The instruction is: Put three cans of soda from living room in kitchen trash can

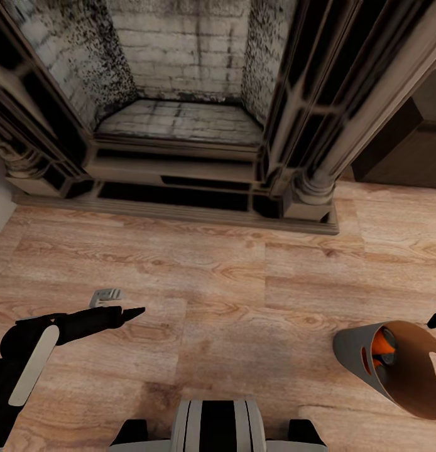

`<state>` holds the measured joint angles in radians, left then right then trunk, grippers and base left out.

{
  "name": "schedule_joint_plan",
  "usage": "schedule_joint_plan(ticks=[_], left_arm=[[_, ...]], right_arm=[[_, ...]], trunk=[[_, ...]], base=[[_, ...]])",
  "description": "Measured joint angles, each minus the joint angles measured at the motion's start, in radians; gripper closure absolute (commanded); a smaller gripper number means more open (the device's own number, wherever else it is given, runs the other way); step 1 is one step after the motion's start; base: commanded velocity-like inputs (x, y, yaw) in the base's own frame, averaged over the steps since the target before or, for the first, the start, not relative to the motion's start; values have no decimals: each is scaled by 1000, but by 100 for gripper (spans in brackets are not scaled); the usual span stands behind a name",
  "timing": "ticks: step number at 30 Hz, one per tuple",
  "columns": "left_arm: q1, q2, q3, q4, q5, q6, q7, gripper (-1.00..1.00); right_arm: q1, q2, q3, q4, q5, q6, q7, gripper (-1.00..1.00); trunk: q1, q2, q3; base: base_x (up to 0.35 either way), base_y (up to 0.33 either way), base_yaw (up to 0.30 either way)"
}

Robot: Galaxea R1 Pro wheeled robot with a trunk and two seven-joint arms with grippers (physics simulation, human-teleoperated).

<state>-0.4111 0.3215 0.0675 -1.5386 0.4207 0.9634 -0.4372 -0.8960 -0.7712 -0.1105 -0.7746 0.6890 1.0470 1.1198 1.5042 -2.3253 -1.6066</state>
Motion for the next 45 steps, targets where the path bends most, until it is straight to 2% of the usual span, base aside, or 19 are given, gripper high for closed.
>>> schedule_joint_plan(ticks=[45], left_arm=[[-3,-1,-1,3,-2,0,1,-100]], right_arm=[[8,-2,3,-6,1,0,3,-100]], trunk=[[-172,315,141]], base=[[0,0,0]])
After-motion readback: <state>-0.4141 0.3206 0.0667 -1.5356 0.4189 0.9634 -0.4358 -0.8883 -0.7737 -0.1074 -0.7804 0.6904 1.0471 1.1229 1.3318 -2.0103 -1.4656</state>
